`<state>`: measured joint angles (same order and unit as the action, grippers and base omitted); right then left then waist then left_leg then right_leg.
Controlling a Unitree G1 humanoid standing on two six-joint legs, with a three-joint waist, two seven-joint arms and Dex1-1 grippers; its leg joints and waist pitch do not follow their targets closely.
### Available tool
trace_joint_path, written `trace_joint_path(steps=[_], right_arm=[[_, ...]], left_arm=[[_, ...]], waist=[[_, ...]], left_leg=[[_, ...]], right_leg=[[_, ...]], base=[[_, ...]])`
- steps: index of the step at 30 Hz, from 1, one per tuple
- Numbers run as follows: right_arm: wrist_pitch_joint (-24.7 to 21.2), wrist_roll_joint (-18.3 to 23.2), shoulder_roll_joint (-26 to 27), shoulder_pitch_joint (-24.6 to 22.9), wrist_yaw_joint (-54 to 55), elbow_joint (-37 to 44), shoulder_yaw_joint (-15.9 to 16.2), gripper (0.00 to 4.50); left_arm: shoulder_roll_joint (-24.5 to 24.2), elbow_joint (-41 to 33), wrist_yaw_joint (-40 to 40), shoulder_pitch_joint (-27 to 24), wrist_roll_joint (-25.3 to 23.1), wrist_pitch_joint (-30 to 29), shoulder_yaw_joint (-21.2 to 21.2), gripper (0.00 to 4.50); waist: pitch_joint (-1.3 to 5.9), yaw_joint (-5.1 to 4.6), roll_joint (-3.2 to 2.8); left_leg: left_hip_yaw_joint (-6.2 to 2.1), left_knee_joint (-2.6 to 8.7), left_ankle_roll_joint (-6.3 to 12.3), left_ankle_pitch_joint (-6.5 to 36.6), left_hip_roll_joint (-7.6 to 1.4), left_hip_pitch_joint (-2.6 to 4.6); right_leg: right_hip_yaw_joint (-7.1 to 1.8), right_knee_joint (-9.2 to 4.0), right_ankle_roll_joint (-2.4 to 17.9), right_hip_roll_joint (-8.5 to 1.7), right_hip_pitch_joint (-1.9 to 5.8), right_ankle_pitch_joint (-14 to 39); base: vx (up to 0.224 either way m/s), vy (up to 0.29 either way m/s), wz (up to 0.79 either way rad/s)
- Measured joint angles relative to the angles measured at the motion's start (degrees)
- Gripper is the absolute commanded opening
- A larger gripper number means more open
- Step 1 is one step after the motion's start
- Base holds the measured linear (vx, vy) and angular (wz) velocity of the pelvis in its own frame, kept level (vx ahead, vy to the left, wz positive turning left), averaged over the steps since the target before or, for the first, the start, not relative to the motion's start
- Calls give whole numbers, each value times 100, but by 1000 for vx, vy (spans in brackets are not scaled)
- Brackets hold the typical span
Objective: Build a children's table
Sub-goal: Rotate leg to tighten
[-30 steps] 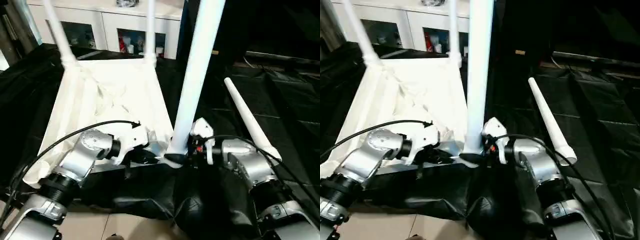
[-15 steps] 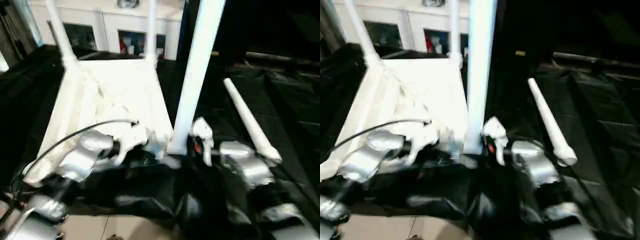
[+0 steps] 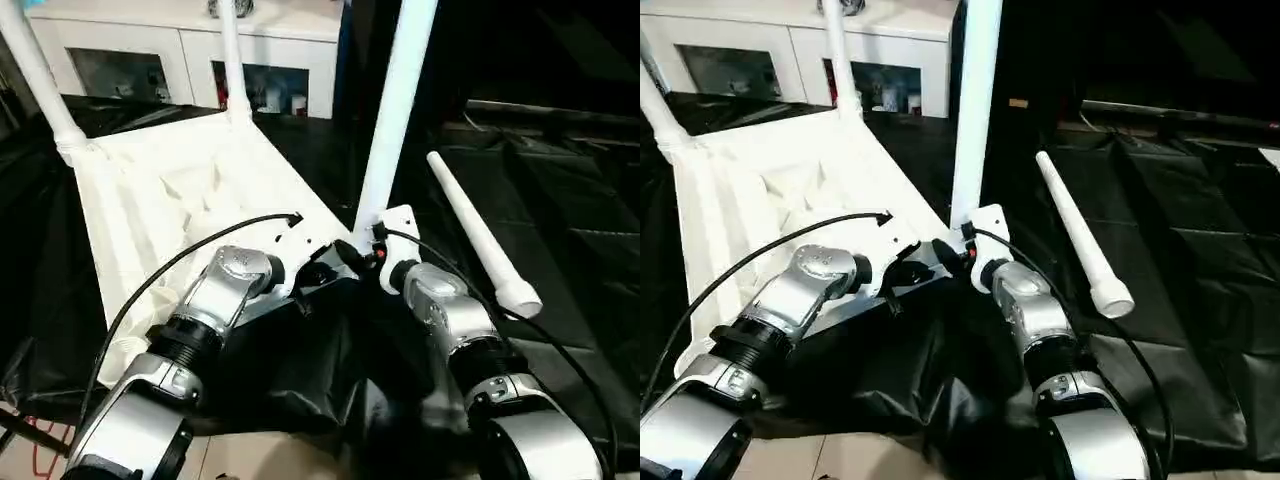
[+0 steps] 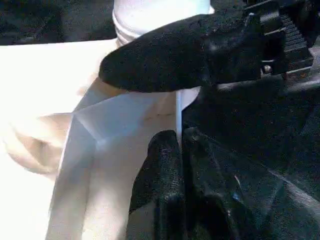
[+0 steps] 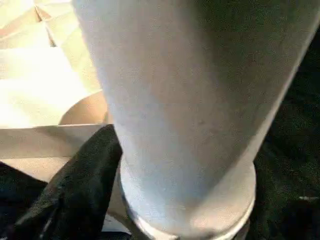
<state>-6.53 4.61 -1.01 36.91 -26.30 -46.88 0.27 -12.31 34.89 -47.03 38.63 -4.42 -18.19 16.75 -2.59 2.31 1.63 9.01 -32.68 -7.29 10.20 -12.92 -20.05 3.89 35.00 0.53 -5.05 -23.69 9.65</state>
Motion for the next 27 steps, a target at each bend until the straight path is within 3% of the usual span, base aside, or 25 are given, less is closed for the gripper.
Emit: trace_joint_path(steps=[3, 10, 18, 23, 24, 27], right_arm=[[98, -2, -104, -95, -365, 94, 42, 394], [252, -18, -629, -383, -1657, 501, 500, 394], [156, 39, -1318, -718, -3297, 1295, 1013, 394], [-16, 182, -1464, -807, -3836, 1529, 1153, 394], [-41, 199, -1468, -819, -3916, 1541, 1153, 369], [-108, 204, -1479, -853, -3994, 1621, 1163, 362]], left_arm=[[-82, -45, -156, -56, 28, 146, -1, 0], [-500, -449, -833, -373, 137, 434, 17, 0], [-1002, -1054, -1875, -732, 368, 549, 175, 0], [-1259, -1306, -2267, -864, 474, 532, 268, 0], [-1293, -1357, -2334, -879, 479, 520, 286, 0], [-1327, -1393, -2406, -895, 480, 509, 296, 0]], waist=[[0, 0, 0], [-3, 40, -4], [-7, 184, -11], [-7, 209, -10], [-7, 228, -10], [-7, 266, -9]], left_leg=[[0, 3, 0, 0, -1, -3], [1, 3, 0, 0, -1, -9], [7, -3, 1, 0, 1, -9], [9, 0, 1, 0, -2, -8], [9, 1, 1, 0, -3, -8], [9, -1, 1, 0, -2, -4]], right_leg=[[-1, -2, -4, 2, -4, 3], [-2, -7, -5, 1, -9, 9], [-4, -9, -5, -8, -16, 12], [-4, -5, -6, -6, -17, 13], [-3, -5, -7, -5, -17, 13], [-4, -4, -6, -6, -15, 13]], base=[[0, 0, 0], [0, 0, 0], [0, 0, 0], [0, 0, 0], [0, 0, 0], [0, 0, 0]])
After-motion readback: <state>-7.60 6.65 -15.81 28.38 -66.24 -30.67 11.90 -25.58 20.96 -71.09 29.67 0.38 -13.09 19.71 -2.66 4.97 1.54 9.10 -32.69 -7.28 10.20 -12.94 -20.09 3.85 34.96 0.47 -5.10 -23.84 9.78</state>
